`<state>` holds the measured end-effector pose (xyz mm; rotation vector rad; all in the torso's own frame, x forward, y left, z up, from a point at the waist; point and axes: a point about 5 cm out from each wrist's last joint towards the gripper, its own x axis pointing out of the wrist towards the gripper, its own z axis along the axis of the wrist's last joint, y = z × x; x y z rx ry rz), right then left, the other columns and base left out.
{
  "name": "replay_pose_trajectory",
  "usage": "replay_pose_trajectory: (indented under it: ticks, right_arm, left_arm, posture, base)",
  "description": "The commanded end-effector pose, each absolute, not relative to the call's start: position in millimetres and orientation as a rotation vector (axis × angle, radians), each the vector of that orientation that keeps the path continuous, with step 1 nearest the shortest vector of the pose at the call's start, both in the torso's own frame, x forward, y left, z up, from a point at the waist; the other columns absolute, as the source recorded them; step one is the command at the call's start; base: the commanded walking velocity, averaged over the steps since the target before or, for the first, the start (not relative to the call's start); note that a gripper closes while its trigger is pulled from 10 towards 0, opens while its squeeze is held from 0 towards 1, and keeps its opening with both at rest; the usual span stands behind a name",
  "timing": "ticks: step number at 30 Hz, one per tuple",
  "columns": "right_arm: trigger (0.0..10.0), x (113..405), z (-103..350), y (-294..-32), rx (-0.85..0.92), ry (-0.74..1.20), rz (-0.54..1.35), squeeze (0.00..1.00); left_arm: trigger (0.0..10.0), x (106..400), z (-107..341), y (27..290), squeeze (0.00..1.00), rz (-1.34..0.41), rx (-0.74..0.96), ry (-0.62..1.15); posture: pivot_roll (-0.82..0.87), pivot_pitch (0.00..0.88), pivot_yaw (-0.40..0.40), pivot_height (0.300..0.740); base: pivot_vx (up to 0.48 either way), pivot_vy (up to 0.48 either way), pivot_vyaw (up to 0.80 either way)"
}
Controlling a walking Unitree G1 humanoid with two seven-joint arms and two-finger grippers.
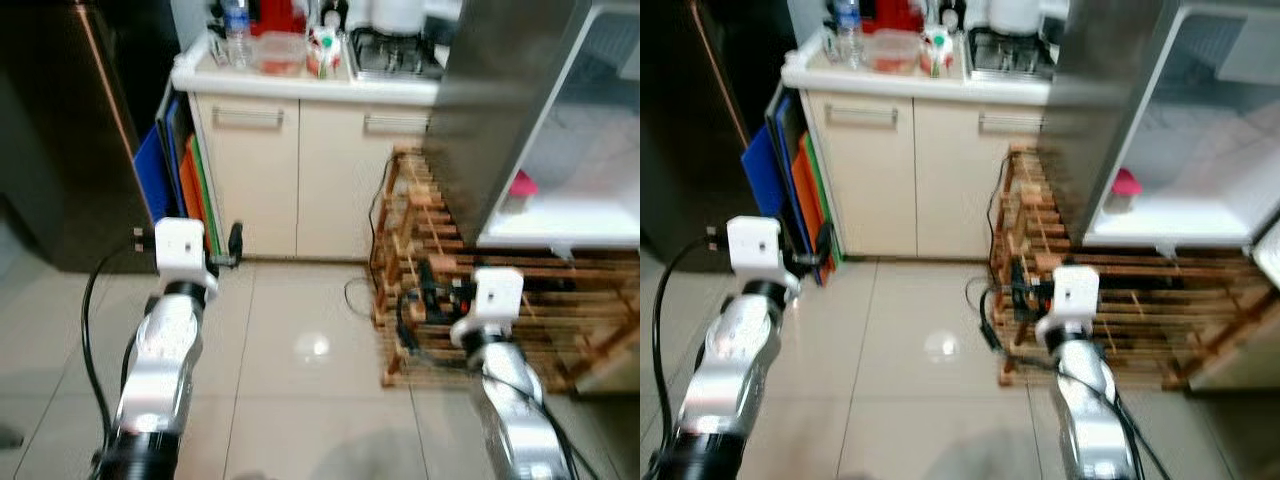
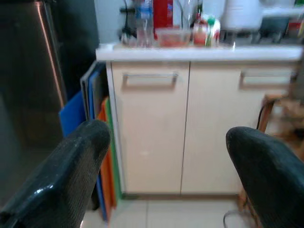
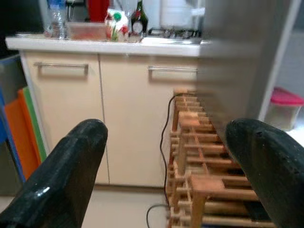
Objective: Restocking fridge
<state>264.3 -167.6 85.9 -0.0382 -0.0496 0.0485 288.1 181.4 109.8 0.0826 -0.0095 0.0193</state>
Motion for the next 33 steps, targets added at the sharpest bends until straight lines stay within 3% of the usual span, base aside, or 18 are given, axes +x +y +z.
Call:
replay_pose_trajectory:
  ticks: [1, 6, 19, 33]
  right_arm:
    - [10.0, 268.3, 93.1, -166.1, -0.047, -0.094, 0.044, 0.00]
    - [10.0, 274.4, 110.1, -165.0, -0.050, -0.189, 0.002, 0.00]
    - [10.0, 289.4, 109.1, -155.4, -0.028, -0.174, -0.002, 0.00]
    - [10.0, 295.8, 110.3, -154.9, -0.037, -0.175, -0.008, 0.00]
  left_arm:
    - [10.0, 292.1, 114.1, 180.5, 0.00, 0.015, 0.098, -0.026]
    - [10.0, 295.2, 122.7, 173.7, 0.00, -0.026, 0.127, -0.091]
    - [10.0, 318.3, 137.9, 171.5, 0.00, -0.039, 0.137, -0.123]
    - [10.0, 322.1, 135.0, 160.6, 0.00, -0.092, 0.171, -0.119]
  posture:
    - [-0.03, 0.000, -0.005, 0.740]
    - [-0.04, 0.000, 0.007, 0.740]
    - [-0.02, 0.000, 0.016, 0.740]
    - [-0.04, 0.000, 0.029, 0.740]
  base:
    - [0.442, 0.000, 0.00]
    - [0.446, 0.000, 0.00]
    - [0.447, 0.000, 0.00]
    - [0.467, 0.000, 0.00]
